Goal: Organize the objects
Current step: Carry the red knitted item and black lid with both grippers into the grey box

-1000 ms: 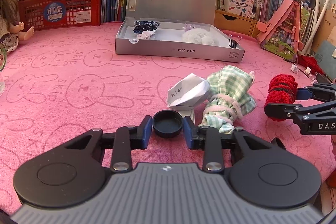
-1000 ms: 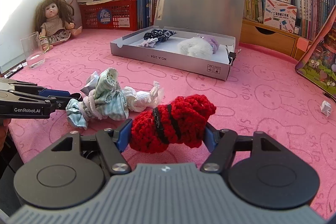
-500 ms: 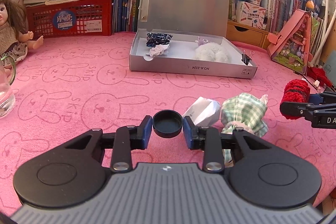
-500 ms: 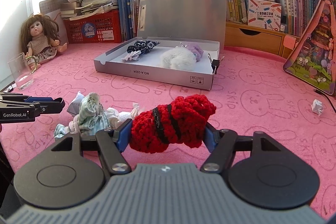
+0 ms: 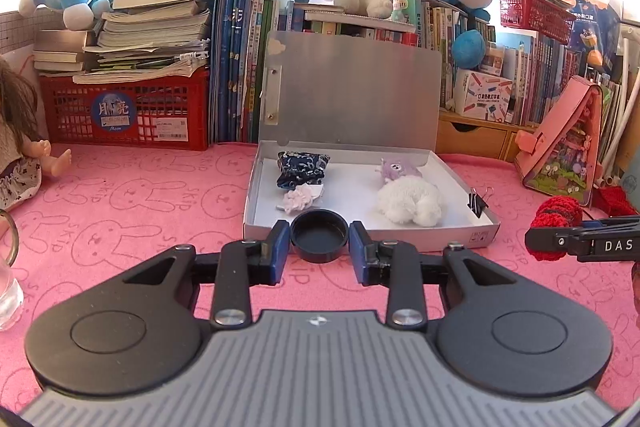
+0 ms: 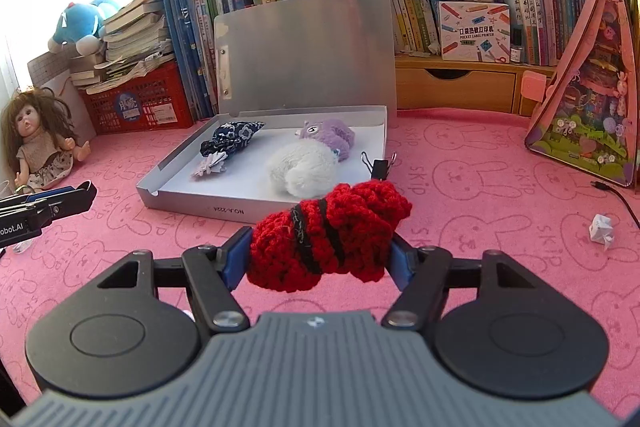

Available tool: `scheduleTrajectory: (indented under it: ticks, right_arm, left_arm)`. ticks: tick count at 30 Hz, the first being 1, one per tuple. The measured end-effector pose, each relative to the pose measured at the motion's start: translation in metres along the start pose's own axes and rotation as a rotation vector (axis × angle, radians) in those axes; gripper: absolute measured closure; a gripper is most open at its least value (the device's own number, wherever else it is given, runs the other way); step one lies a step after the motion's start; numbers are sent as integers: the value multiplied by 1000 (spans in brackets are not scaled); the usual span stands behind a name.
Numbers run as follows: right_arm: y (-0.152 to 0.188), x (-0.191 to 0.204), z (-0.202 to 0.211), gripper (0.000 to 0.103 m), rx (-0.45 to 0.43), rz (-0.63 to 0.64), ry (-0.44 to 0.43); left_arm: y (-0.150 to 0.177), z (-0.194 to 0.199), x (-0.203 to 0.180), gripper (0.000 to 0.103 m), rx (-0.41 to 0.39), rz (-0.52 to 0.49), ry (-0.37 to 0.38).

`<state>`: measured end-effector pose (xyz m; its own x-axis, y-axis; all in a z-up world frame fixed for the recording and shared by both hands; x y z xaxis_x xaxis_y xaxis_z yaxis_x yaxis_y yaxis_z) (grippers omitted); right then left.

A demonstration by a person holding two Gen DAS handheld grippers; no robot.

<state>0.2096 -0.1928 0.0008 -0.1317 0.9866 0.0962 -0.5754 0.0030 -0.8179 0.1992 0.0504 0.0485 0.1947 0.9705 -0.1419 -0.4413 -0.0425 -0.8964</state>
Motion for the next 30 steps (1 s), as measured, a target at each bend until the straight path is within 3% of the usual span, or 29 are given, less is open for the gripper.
scheduleTrajectory:
  ticks: [6, 17, 30]
  right_arm:
    - [-20, 2, -21, 33, 24, -76, -30]
    - [-32, 25, -74, 33, 118, -196, -110]
    - [-28, 36, -128, 33, 187, -245, -92]
  left_arm:
    - [-18, -32, 0, 66, -3, 24, 2]
    - [-18, -105, 7, 66, 50, 29, -28]
    - [-8, -162, 22, 66, 98, 14, -61]
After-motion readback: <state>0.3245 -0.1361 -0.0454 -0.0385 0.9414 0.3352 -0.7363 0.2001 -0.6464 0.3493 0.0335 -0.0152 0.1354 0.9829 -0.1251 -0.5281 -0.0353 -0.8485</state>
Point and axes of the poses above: each gripper's, at about its wrist camera, not at the fingertips, and z roughly against the way its jaws point, x to its left, y to its underside, the point moved 10 cm from there along -z, roughly the way its jaws point, and after that the axes turned 6 degrees about y, right-handed, at the moved point
